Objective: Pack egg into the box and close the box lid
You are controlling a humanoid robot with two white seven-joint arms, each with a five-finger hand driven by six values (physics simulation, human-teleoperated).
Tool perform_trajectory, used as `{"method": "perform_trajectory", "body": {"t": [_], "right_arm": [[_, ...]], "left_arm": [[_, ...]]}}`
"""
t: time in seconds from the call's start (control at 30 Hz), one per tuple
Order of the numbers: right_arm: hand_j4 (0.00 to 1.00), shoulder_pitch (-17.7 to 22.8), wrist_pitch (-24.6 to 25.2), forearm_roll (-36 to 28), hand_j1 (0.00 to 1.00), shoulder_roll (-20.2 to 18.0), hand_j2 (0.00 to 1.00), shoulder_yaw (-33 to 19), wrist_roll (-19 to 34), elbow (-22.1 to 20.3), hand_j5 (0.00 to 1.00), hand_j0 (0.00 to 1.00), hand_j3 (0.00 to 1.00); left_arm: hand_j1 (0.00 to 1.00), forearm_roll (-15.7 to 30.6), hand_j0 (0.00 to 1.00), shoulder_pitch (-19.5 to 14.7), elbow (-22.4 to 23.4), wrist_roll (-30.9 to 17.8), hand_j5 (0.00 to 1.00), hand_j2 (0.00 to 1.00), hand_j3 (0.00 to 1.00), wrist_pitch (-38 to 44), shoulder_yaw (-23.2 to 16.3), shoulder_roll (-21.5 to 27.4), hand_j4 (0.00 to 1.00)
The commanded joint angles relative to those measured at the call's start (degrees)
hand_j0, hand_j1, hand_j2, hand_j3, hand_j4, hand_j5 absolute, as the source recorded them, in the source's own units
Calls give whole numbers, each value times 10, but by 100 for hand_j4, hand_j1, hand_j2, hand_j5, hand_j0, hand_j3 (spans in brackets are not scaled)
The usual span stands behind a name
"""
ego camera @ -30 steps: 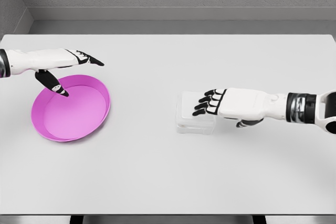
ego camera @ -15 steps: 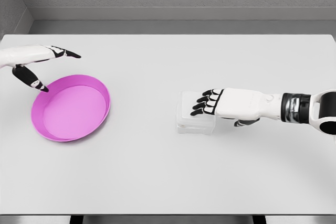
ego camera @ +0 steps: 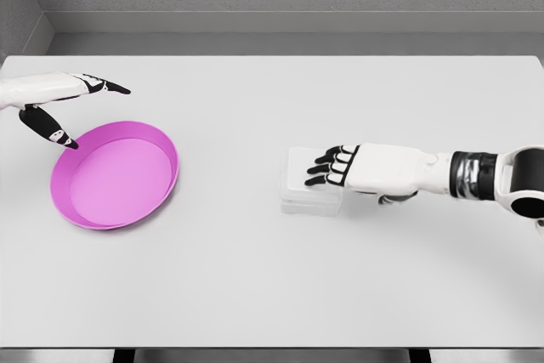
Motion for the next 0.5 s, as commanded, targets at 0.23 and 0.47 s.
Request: {"method": "perform_trajectory", "body": {"t": [0.23, 0.47], "right_arm": [[100, -5, 0, -172, 100, -8, 100, -161, 0, 135, 100, 100, 100], [100, -3, 0, -173, 100, -10, 100, -164, 0, 163, 100, 100, 100]], "left_arm": [[100, 4, 100, 0, 0, 0, 100, 100, 100, 1, 1, 0, 100], [100, 4, 100, 0, 0, 0, 100, 100, 100, 1, 1, 0, 100]]}}
